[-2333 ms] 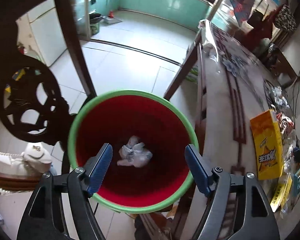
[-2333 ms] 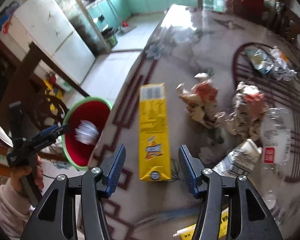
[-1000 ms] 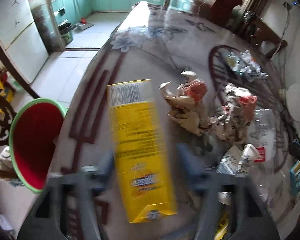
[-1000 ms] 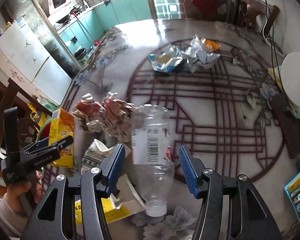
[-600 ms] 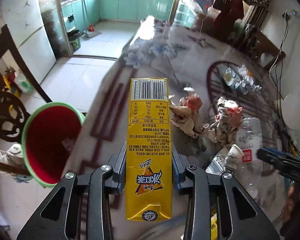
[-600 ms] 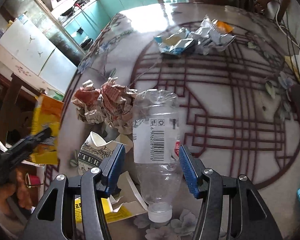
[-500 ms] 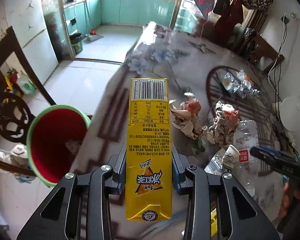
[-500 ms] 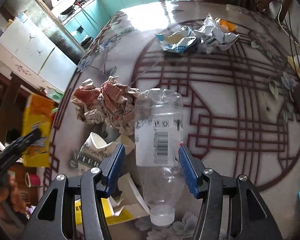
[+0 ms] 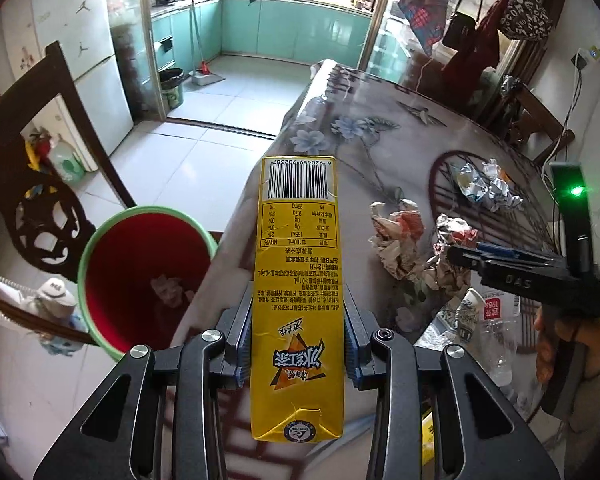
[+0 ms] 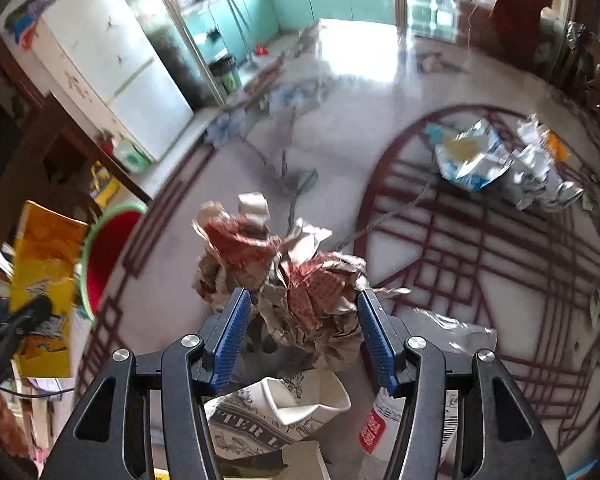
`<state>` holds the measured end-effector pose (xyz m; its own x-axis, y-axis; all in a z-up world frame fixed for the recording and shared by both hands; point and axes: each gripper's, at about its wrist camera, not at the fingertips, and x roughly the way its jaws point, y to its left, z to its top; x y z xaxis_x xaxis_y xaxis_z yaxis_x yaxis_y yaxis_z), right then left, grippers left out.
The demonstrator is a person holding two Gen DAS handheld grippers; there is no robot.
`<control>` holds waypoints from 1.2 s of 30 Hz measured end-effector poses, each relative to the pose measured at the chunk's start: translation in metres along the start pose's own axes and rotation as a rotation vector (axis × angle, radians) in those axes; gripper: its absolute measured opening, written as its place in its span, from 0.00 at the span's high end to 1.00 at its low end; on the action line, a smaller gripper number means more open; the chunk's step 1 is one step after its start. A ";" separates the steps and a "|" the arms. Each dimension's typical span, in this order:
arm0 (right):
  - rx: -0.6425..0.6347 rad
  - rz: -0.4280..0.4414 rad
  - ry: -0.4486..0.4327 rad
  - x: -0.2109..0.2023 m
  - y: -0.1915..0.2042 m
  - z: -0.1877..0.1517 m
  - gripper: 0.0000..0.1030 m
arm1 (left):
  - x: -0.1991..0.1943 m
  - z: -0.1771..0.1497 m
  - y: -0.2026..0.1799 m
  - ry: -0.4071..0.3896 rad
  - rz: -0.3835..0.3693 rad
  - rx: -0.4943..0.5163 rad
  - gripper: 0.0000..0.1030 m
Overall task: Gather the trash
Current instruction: 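Grasp the crumpled brown-and-white paper with the right gripper, then carry the yellow box with the left gripper and crumpled paper with the right into the bucket, then open both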
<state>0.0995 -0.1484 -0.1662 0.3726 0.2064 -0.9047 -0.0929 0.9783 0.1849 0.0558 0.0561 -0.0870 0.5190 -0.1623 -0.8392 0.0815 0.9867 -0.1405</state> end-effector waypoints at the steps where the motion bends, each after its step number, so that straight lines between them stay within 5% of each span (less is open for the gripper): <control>1: 0.000 -0.003 -0.005 0.001 0.000 0.000 0.62 | 0.000 0.000 0.002 -0.002 0.002 -0.001 0.66; 2: 0.001 -0.003 -0.010 0.000 0.001 0.001 0.74 | -0.001 -0.001 0.004 -0.003 0.004 -0.001 0.66; 3: 0.005 -0.004 -0.016 -0.001 0.001 0.001 0.75 | 0.000 -0.001 0.006 -0.002 0.005 -0.001 0.66; 17: 0.100 0.003 -0.244 -0.102 0.023 -0.008 0.75 | 0.009 0.005 0.019 0.013 -0.036 0.033 0.66; 36: 0.080 0.036 -0.238 -0.104 0.100 -0.016 0.75 | 0.013 0.001 0.085 0.039 -0.028 -0.001 0.66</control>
<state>0.0371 -0.0721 -0.0597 0.5780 0.2294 -0.7831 -0.0404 0.9665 0.2533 0.0702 0.1375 -0.1099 0.4831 -0.1904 -0.8546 0.0947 0.9817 -0.1651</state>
